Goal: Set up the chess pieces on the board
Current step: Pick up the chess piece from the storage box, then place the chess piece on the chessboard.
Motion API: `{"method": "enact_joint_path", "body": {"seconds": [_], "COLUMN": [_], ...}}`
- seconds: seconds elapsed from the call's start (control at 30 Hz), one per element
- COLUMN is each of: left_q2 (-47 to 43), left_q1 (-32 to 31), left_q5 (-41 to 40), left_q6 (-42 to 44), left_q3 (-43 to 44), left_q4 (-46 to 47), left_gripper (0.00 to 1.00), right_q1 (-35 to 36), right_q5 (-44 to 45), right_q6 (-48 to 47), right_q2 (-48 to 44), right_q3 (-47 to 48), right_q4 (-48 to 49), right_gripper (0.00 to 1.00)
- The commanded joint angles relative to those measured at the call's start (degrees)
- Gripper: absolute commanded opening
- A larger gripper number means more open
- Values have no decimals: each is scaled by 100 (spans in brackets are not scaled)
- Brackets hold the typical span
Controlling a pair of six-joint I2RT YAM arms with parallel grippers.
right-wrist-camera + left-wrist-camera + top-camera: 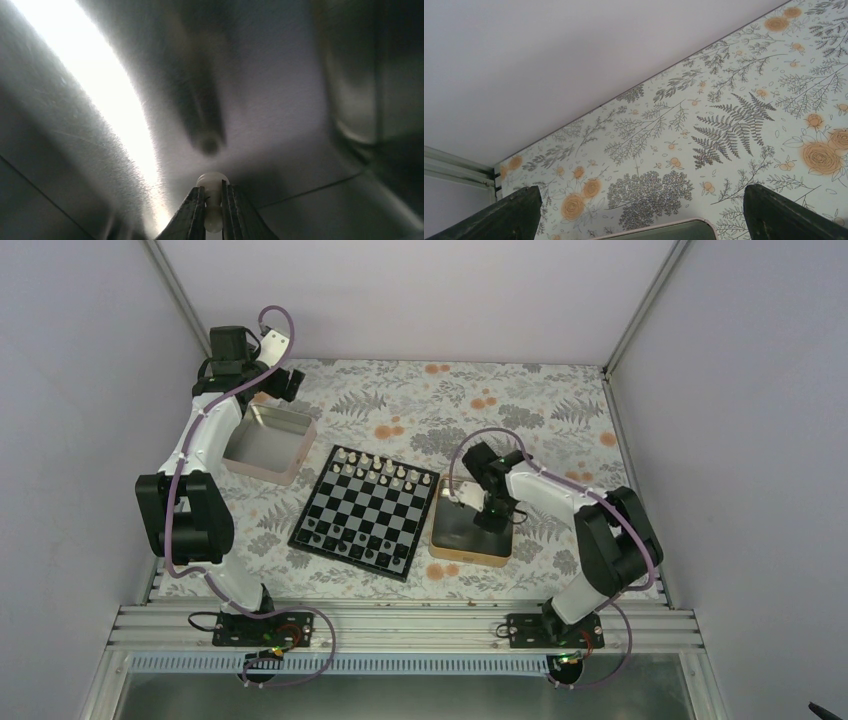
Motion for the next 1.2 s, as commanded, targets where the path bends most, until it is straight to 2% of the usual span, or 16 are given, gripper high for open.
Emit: {"method": "enact_joint_path", "body": {"seconds": [0.0,0.23,0.63,0.83,1.17], "left_q2": [-171,-187,-237,-232,-176], "left_q1": [-12,-18,-11,-10,-11], "left_q5": [61,151,95,94,115], "left_q6": [30,15,30,26,30], "left_q3": [-14,5,-36,-45,-36], "left_q4": [51,27,66,76,91], "left_gripper": [100,100,100,100,100], "right_q1": [-31,130,960,1106,1171], "right_q5": [178,222,6,-218,-659], "right_q6": [-6,-230,-587,-711,-779], "right_q2": [10,304,1913,2404,2686], "right_q3": [756,2155,4205,4501,4237], "right_q4": [-423,-990,-1163,-1071,-791], "right_gripper": [5,5,5,5,5]}}
